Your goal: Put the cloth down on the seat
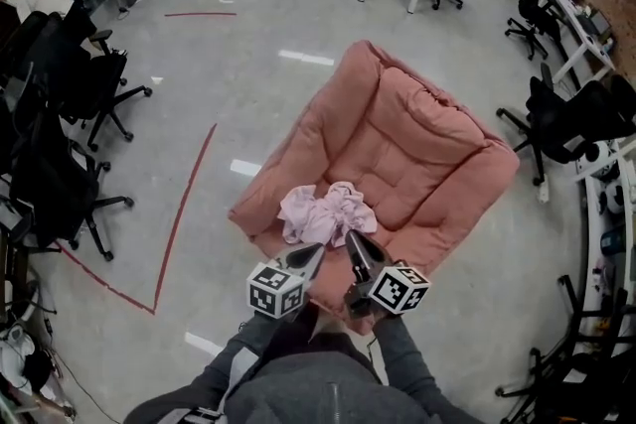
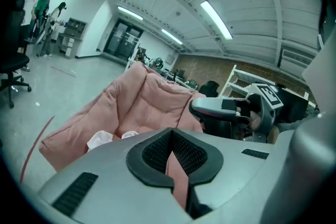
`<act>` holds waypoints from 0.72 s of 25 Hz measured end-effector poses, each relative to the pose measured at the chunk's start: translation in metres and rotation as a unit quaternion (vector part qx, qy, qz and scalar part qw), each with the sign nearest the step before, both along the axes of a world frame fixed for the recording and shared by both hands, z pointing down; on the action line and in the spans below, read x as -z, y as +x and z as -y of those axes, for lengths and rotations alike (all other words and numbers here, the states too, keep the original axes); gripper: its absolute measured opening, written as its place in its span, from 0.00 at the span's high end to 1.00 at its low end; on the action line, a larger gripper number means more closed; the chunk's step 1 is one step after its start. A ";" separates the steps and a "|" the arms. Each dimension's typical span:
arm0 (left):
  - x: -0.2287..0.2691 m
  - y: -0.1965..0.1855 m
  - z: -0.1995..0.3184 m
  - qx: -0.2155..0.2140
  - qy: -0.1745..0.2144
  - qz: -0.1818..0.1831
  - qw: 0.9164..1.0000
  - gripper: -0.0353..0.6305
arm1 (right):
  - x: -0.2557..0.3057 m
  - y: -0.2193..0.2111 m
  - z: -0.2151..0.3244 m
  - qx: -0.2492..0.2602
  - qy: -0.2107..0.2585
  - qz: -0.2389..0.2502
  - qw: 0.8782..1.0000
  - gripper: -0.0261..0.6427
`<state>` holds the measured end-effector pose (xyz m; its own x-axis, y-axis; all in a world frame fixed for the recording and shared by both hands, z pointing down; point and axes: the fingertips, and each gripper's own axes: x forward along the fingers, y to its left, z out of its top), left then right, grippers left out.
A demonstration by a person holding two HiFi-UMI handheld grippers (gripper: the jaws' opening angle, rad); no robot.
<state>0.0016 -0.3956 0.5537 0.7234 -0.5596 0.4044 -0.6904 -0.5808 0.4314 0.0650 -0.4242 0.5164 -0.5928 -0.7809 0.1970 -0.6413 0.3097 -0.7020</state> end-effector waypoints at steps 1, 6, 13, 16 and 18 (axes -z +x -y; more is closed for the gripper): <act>0.007 0.000 -0.002 -0.005 0.009 0.000 1.000 0.94 | 0.008 0.000 -0.004 -0.005 0.012 -0.009 1.000 0.92; 0.037 -0.003 -0.004 -0.020 0.048 -0.002 0.999 0.94 | 0.035 0.002 -0.022 -0.036 0.050 -0.047 0.997 0.93; 0.055 0.005 0.005 -0.037 0.089 -0.006 0.995 0.94 | 0.034 0.028 -0.012 -0.111 0.042 -0.088 0.989 0.94; 0.058 -0.001 0.015 -0.041 0.101 -0.003 0.994 0.94 | 0.032 0.025 -0.006 -0.123 0.041 -0.095 0.987 0.94; 0.060 -0.006 0.023 -0.042 0.104 -0.003 0.994 0.94 | 0.029 0.018 -0.004 -0.124 0.036 -0.095 0.987 0.94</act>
